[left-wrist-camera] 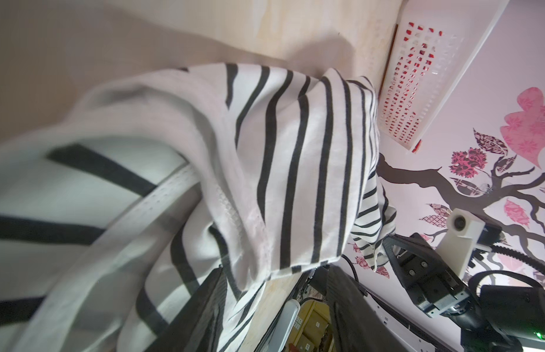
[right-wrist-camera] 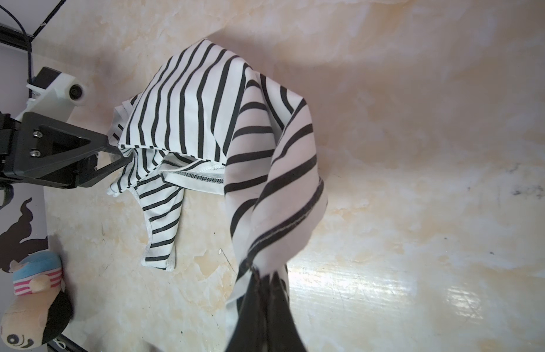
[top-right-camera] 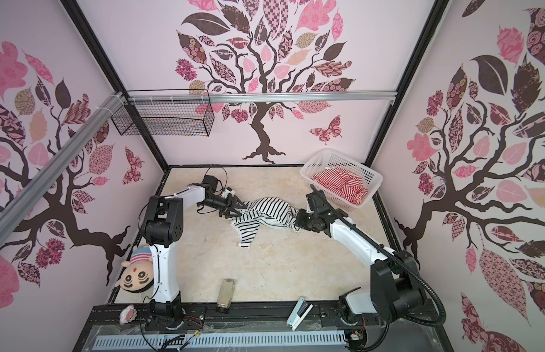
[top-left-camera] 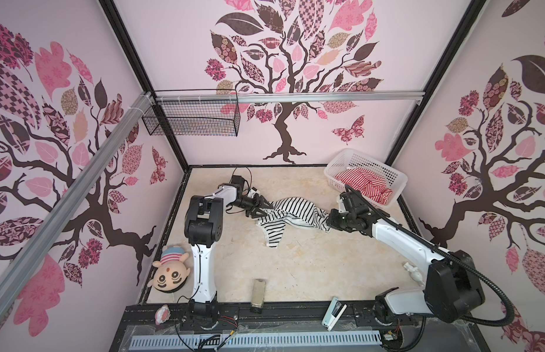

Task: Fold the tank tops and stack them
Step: 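Grasp the tank top edge nearest the left gripper with the left gripper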

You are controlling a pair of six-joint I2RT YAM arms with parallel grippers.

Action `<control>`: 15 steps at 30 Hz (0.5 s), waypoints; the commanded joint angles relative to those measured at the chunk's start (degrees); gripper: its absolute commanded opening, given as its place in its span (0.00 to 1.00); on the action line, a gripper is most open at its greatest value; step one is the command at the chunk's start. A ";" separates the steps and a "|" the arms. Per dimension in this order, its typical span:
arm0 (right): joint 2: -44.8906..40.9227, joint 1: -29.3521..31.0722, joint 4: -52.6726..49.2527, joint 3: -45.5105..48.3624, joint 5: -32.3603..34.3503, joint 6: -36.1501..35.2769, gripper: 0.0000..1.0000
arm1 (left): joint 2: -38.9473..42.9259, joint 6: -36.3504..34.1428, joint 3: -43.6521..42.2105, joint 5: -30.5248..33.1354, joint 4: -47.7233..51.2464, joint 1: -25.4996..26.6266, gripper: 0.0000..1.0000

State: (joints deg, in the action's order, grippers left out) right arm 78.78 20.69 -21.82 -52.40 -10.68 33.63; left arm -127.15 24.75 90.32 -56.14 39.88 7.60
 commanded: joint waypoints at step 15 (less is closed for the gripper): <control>-2.47 -0.39 -0.94 0.20 0.57 0.94 0.00 | -3.25 2.84 0.73 -1.11 -2.29 0.23 0.58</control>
State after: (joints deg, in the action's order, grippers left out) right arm 78.76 20.49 -21.82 -51.77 -10.57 33.87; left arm -128.57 27.20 90.32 -57.06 38.52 7.60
